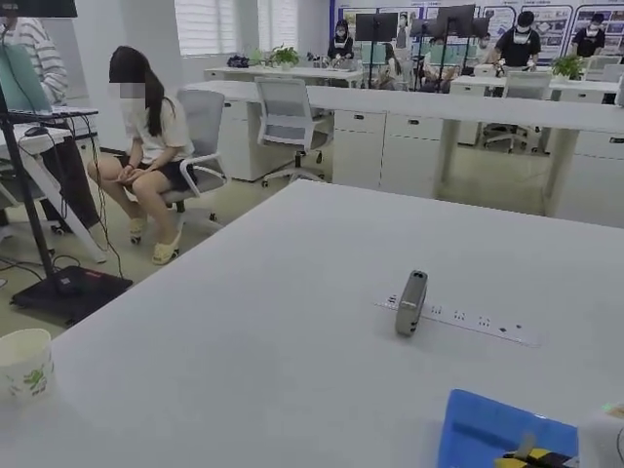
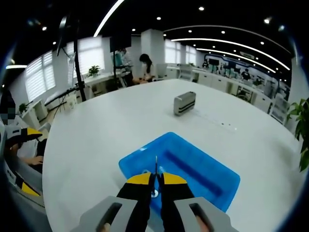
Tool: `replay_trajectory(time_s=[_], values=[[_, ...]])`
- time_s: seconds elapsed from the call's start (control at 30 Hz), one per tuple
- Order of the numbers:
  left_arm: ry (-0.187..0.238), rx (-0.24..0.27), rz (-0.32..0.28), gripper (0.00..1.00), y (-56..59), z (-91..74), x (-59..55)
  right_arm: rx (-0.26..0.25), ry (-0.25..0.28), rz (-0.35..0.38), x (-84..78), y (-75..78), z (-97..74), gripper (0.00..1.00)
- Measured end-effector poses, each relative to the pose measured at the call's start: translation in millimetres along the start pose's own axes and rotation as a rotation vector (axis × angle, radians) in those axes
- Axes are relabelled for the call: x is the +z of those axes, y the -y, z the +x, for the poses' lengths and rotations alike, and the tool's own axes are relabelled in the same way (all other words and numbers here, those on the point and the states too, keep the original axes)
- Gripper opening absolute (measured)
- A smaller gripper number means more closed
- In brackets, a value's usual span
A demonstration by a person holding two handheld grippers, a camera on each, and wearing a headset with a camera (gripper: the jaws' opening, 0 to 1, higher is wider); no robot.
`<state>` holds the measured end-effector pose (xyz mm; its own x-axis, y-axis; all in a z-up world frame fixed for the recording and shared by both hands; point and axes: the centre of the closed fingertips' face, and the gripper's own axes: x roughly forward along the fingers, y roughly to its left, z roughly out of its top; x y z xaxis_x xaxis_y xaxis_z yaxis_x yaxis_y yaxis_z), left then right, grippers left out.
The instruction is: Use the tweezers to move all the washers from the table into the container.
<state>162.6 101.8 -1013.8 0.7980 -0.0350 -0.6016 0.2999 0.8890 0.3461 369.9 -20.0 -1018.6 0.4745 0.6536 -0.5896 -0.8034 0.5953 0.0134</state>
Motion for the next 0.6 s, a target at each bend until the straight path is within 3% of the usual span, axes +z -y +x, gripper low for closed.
replay_trajectory(time_s=[0.6], values=[[0.030,-0.007,0.000,0.92,1.5,-2.6,5.3,-0.021,0.058,-0.052,32.9,-3.9,-28.6,0.02]])
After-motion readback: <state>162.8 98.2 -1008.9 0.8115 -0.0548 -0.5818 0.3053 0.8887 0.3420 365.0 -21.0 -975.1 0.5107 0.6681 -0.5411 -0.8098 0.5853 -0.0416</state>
